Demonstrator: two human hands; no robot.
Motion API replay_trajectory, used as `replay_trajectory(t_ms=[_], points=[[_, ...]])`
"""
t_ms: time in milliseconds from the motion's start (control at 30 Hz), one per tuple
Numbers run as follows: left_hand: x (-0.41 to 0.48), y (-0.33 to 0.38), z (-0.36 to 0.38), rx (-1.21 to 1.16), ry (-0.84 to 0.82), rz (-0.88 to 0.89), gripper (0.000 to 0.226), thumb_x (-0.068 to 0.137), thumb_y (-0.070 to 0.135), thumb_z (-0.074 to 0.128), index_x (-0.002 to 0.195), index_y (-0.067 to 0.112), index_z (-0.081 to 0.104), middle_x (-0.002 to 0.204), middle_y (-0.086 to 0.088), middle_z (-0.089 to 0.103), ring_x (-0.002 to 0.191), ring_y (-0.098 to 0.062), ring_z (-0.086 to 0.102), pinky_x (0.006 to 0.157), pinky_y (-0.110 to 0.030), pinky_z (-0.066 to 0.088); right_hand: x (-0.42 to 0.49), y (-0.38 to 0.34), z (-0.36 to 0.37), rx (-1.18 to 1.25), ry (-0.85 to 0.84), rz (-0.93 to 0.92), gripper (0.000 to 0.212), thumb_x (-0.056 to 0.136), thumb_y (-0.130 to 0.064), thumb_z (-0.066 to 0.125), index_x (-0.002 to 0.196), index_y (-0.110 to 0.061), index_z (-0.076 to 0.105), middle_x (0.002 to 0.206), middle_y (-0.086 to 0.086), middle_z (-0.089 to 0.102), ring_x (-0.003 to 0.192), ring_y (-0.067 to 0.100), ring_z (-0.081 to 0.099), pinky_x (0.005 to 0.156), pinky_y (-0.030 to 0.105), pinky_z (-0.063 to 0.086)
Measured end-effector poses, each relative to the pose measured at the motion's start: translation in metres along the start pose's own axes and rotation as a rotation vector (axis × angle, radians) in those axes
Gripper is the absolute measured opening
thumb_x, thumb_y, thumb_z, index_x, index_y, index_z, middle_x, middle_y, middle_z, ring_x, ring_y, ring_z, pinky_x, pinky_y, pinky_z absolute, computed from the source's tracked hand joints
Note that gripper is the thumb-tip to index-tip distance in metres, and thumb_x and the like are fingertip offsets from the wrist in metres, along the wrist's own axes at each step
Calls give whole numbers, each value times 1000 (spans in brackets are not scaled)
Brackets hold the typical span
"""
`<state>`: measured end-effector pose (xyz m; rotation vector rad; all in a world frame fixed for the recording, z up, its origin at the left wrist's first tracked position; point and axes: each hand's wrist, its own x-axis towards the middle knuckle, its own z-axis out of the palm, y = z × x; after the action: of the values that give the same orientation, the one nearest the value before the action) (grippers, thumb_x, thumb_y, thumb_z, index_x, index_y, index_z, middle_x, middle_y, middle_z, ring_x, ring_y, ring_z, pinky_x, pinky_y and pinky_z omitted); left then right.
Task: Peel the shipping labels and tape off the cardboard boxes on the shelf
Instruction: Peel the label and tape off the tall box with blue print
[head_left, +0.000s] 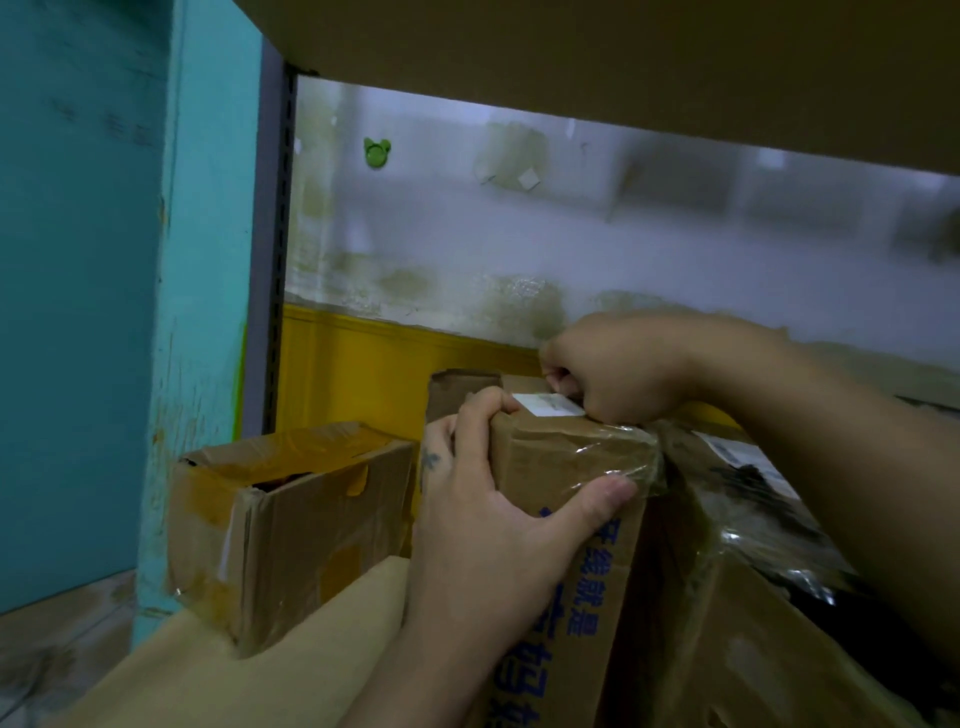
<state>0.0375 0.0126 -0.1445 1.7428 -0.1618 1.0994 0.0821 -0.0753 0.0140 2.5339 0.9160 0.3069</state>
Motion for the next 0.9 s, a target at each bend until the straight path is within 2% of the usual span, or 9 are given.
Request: replay_trajectory(t_ms=[67,133,300,467,600,667,767,900], points=[[0,0,1,6,-1,-4,78,46,85,63,114,57,35,114,24,37,102,5,48,79,-18,44,-1,0,0,-4,-2,2,19,87,-4,46,100,-7,60,90,10,59,74,21,46,53,22,31],[0,0,1,7,-1,-3,78,46,85,62,113,58,35,114,25,37,102,6,47,78,-14,41,-1,0,0,-6,-1,2,19,87,-5,46,101,-6,60,91,11,60,74,21,45,53,22,30],[0,2,0,2,-6,-5,75,46,86,61,111,60,33,113,27,36,103,9,45,75,-9,37,1,2,3,13,4,-10,15,90,-6,44,98,-8,57,83,6,54,77,22,46,54,22,31],[2,2,-2,-5,-25,-25,73,46,88,62,107,63,30,112,29,35,101,13,43,70,-10,38,2,17,1,199,100,-38,12,90,-5,46,83,-13,52,82,5,56,72,18,47,63,31,38],[3,3,-1,-1,-30,-34,74,45,89,61,108,63,31,111,29,34,101,14,42,70,-9,38,3,29,3,310,177,-48,8,92,-16,59,96,-21,63,91,-5,64,77,7,60,74,26,49],[3,2,0,0,-25,-35,73,45,88,60,107,64,31,111,30,34,100,14,43,71,-10,38,3,28,5,322,166,-50,13,90,-20,64,99,-26,70,84,-12,68,75,3,64,74,24,52],[3,2,-1,-10,-30,-52,74,44,88,60,108,64,31,113,28,35,101,10,45,73,-10,38,2,22,4,273,182,-40,11,88,-21,66,89,-26,76,68,-17,68,67,1,66,67,18,52],[3,3,-1,-4,-39,-55,74,43,88,59,107,65,30,113,29,34,101,12,44,70,-8,38,0,12,-1,178,201,-20,9,87,-23,69,82,-22,76,72,-11,71,69,4,66,69,20,54]])
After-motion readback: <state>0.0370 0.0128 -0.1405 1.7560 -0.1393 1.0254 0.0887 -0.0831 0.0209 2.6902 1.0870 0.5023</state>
